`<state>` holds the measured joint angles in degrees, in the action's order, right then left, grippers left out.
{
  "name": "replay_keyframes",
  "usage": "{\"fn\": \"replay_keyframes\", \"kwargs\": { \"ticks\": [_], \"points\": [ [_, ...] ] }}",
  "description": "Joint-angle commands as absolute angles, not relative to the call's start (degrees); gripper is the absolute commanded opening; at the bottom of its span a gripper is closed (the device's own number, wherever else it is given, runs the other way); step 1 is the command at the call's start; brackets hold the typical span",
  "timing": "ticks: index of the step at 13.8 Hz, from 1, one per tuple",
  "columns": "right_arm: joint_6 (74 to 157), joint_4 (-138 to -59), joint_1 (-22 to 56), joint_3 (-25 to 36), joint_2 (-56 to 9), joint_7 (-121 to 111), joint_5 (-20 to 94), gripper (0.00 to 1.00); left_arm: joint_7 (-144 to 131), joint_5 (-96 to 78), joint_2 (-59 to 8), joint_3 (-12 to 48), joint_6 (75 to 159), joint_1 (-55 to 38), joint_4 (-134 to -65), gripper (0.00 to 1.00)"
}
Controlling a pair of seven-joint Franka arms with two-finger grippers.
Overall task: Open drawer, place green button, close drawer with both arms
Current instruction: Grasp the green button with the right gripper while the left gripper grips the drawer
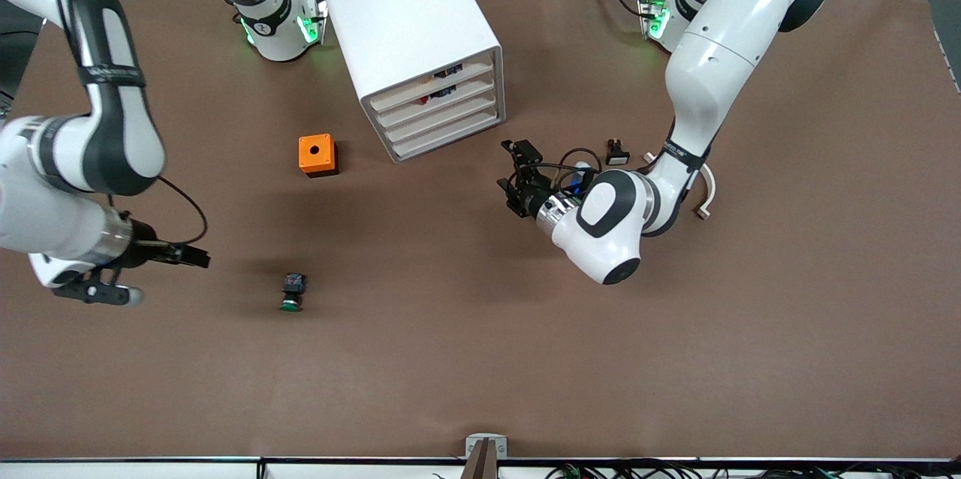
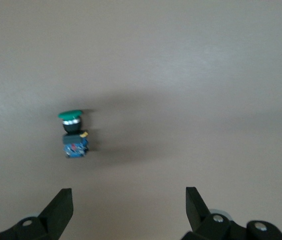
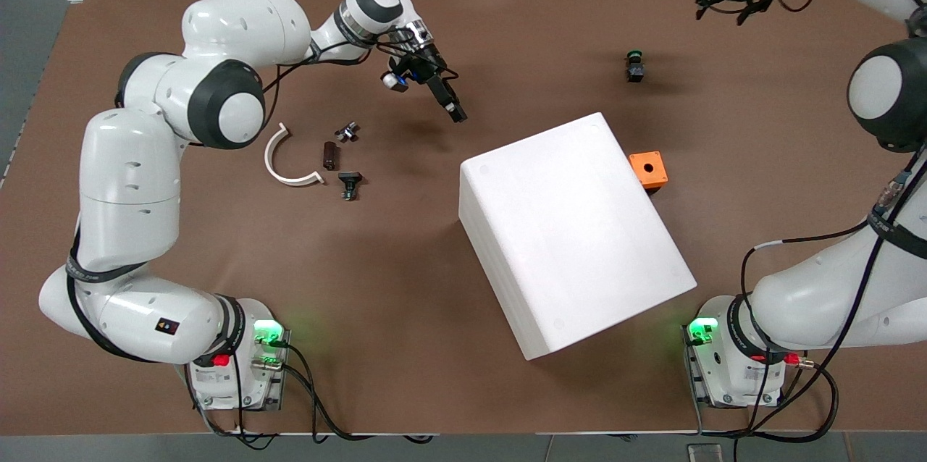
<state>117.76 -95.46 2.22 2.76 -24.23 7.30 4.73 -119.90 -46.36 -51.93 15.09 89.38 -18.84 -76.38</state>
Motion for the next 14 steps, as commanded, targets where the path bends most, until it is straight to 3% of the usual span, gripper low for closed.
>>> {"fn": "replay_keyframes", "kwargs": {
  "ticks": [1,6,14],
  "points": [
    [123.03,-95.54,5.26,2.99,-27.85,12.99,5.45,1.0,-124.44,-48.42,-55.19,16.26,88.42,-19.07,-74.62,1.0],
    [134.01,-97.55,8.08,2.99,-33.57,17.39,5.45,1.0,-127.88,-49.22,-57.83,16.35,88.07,-20.83,-74.71,0.99],
    [142.02,-101.07,11.51,3.08,-37.44,19.51,5.45,1.0,-128.41,-51.24,-59.15,16.26,88.07,-25.48,-75.15,0.61]
  ]
}}
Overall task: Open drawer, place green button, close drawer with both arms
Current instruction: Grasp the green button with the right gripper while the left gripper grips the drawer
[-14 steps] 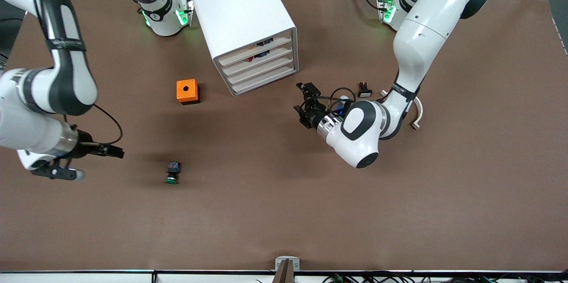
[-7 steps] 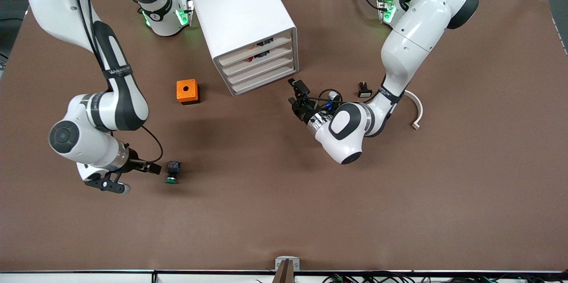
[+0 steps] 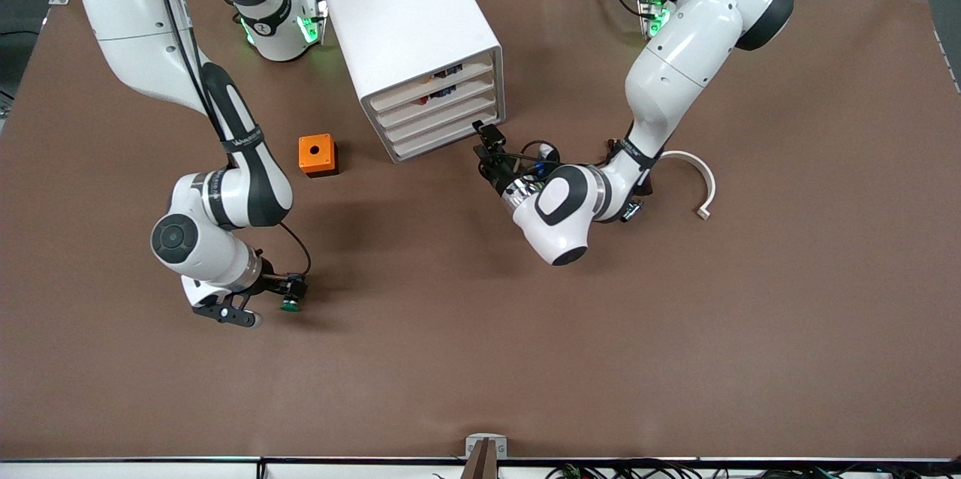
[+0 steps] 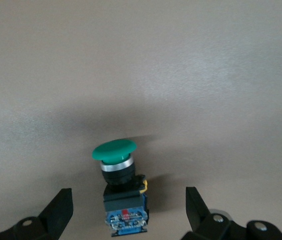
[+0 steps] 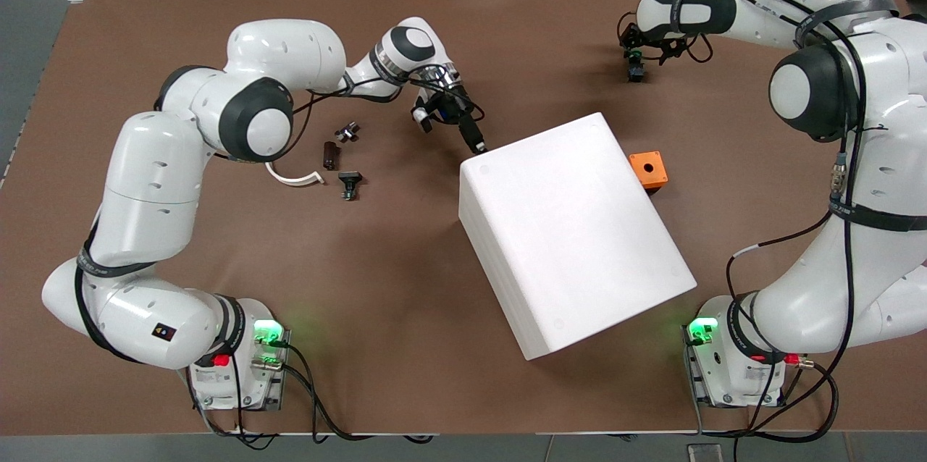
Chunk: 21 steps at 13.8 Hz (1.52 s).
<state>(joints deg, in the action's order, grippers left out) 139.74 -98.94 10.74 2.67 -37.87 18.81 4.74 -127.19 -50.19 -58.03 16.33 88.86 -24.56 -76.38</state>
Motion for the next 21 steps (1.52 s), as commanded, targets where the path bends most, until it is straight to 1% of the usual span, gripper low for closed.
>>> {"fn": "replay_keyframes", "kwargs": {
  "ticks": [1,3,6,9,11,13,15,16,18,20,21],
  "points": [
    [142.12,-101.25,11.6,3.08,-37.44,19.51,5.45,1.0,-128.41,-51.33,-59.5,16.26,88.07,-25.84,-75.15,0.58],
    [142.21,-102.3,11.95,3.08,-37.44,19.86,5.36,1.0,-128.32,-52.82,-59.68,16.26,88.07,-26.63,-75.32,0.54],
    [142.21,-102.74,12.39,3.08,-37.7,19.86,5.36,0.99,-128.5,-53.0,-60.55,16.17,88.33,-27.77,-75.67,0.52],
    [142.99,-102.57,12.92,3.08,-38.14,19.78,4.57,0.9,-128.41,-53.0,-61.08,16.17,88.24,-29.61,-75.94,0.43],
    [143.26,-102.39,13.45,3.16,-38.32,19.69,3.52,0.84,-128.5,-52.91,-61.08,16.17,88.24,-30.23,-76.38,0.33],
    [144.66,-102.48,13.1,3.16,-38.32,19.78,1.33,0.81,-128.5,-52.91,-61.0,16.26,88.16,-30.67,-76.99,0.27],
    [144.84,-102.57,13.1,3.16,-38.41,19.69,1.14,0.71,-128.85,-52.91,-61.0,16.26,88.07,-31.28,-77.34,0.21],
    [144.84,-102.57,13.01,3.16,-38.58,19.51,1.14,0.62,-128.93,-52.91,-61.08,16.26,88.07,-31.29,-77.34,0.19],
    [144.93,-102.57,12.92,3.16,-38.58,19.51,1.14,0.37,-129.64,-52.82,-61.0,16.17,88.07,-30.94,-77.34,0.14],
    [144.76,-102.57,12.83,3.16,-38.5,19.69,1.14,0.04,-129.64,-52.82,-61.0,16.17,87.98,-30.06,-77.26,0.11],
    [144.15,-102.48,12.92,3.16,-38.32,19.69,1.14,0.0,-129.55,-52.82,-60.91,16.17,87.98,-29.28,-77.17,0.11]
  ]
}}
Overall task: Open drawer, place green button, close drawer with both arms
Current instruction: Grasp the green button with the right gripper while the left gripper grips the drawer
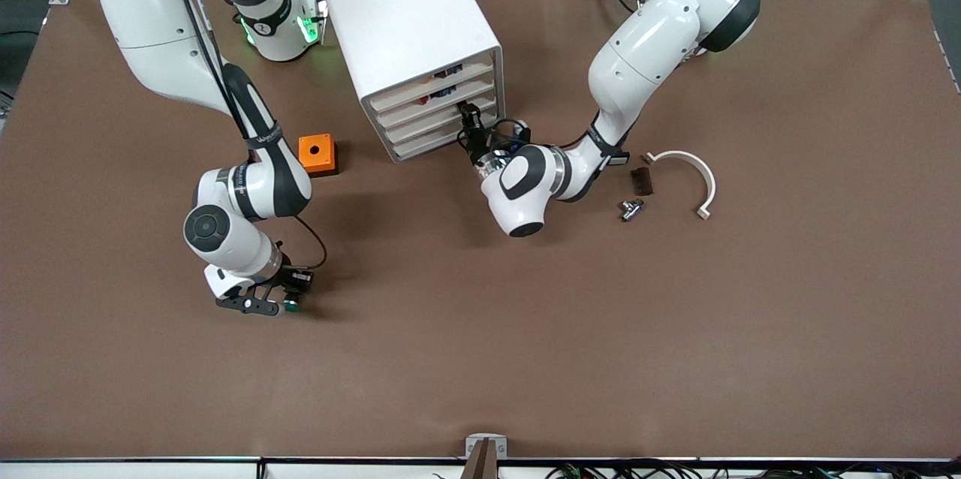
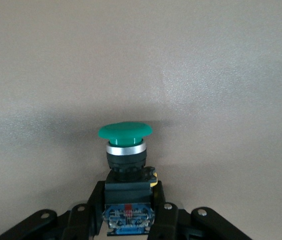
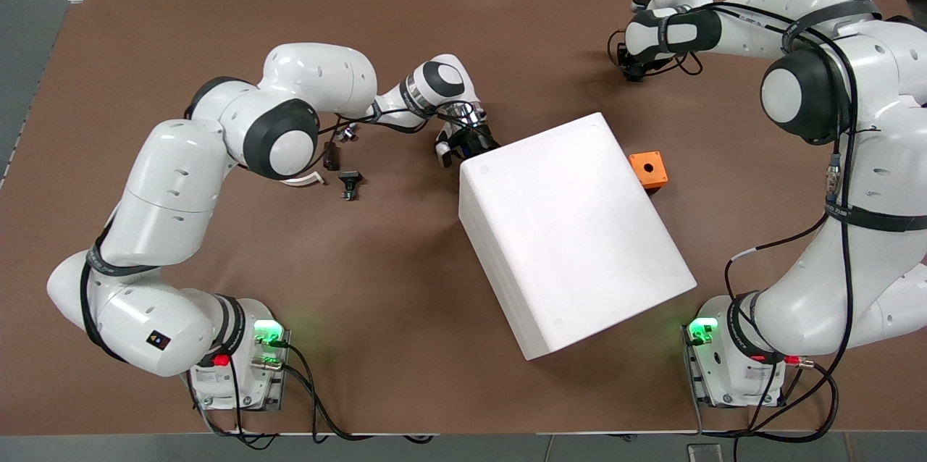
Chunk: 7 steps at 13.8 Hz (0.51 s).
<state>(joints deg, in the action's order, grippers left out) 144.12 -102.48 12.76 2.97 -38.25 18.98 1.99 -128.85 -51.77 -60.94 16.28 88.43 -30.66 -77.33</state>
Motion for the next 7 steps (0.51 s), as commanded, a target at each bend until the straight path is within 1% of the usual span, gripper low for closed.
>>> {"fn": "replay_keyframes", "kwargs": {
  "ticks": [1,2,3,4,5,7],
  "points": [
    [143.88,-102.48,12.83,3.16,-38.06,19.69,1.23,0.0,-129.64,-52.91,-60.91,16.17,87.98,-28.57,-77.08,0.1],
    [142.31,-102.57,12.92,3.08,-37.27,20.12,1.32,0.0,-129.64,-52.91,-60.82,16.26,87.98,-27.52,-76.99,0.1],
    [138.64,-102.22,13.09,3.16,-36.05,22.74,1.41,0.0,-129.64,-52.91,-60.82,16.26,87.8,-26.55,-76.91,0.1],
    [135.12,-101.87,13.36,3.16,-33.95,26.5,1.32,0.0,-129.55,-53.69,-60.82,16.26,87.8,-25.5,-76.82,0.1],
    [130.13,-102.3,14.4,3.08,-30.27,31.5,1.32,0.0,-129.64,-54.14,-60.82,16.26,87.72,-23.49,-76.82,0.11],
    [124.04,-103.01,18.52,3.08,-26.12,42.3,1.41,0.0,-129.64,-54.14,-60.73,16.26,87.37,-21.54,-76.73,0.12]
  ]
}}
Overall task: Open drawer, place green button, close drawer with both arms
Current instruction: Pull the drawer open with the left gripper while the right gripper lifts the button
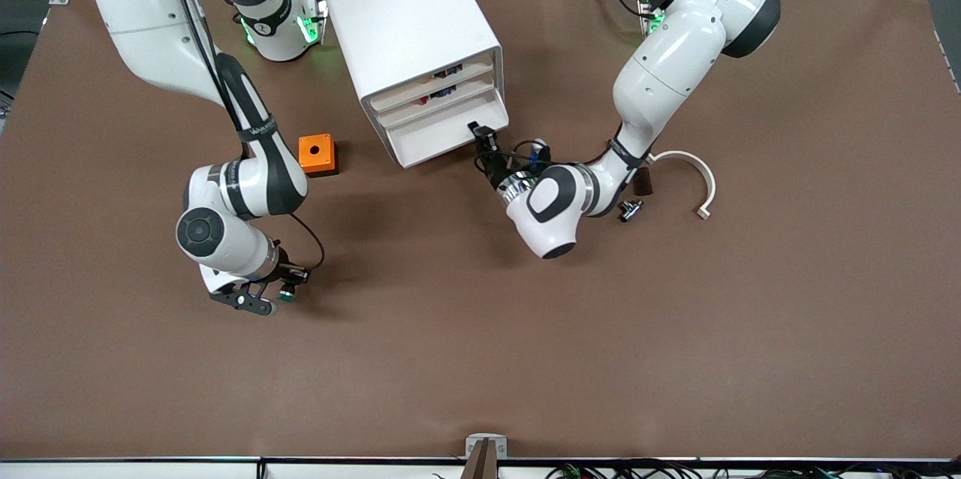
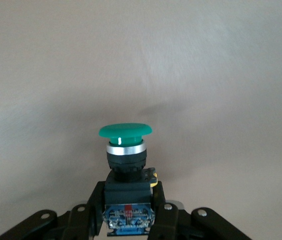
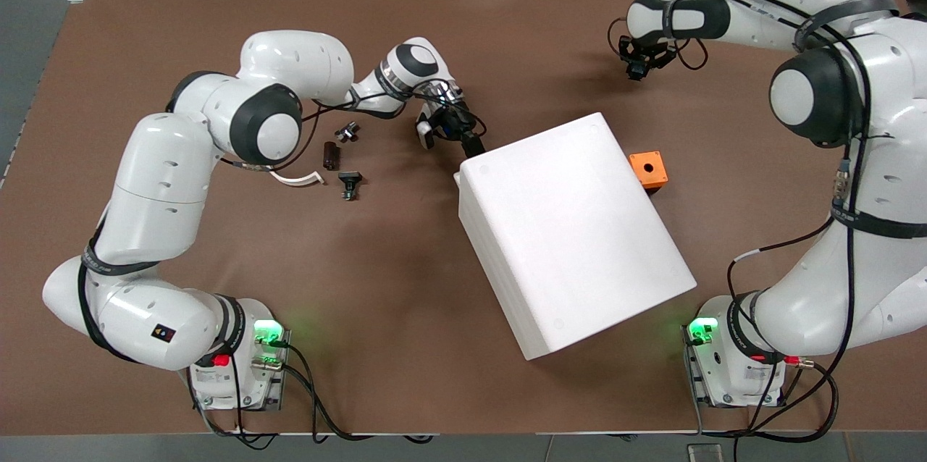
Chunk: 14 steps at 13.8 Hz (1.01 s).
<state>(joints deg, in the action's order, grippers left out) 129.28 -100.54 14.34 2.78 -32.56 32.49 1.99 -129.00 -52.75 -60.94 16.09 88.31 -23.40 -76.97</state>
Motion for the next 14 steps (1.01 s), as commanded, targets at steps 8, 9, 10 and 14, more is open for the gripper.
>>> {"fn": "replay_keyframes", "kwargs": {
  "ticks": [8,9,10,14],
  "points": [
    [117.16,-103.71,35.75,2.72,-19.77,80.82,4.83,0.0,-129.46,-55.2,-60.73,16.26,87.36,-17.23,-76.03,0.18],
    [117.51,-103.8,37.69,2.72,-19.95,84.08,5.18,0.0,-129.03,-55.28,-60.73,16.26,87.36,-17.23,-75.85,0.26],
    [118.03,-103.71,40.14,2.72,-20.21,87.77,5.19,0.0,-128.5,-55.46,-60.73,16.26,87.36,-17.05,-75.85,0.42],
    [119.52,-103.71,44.99,2.72,-20.48,96.57,5.19,0.0,-120.95,-57.56,-60.29,16.35,87.36,-16.26,-74.19,1.0]
  ]
}}
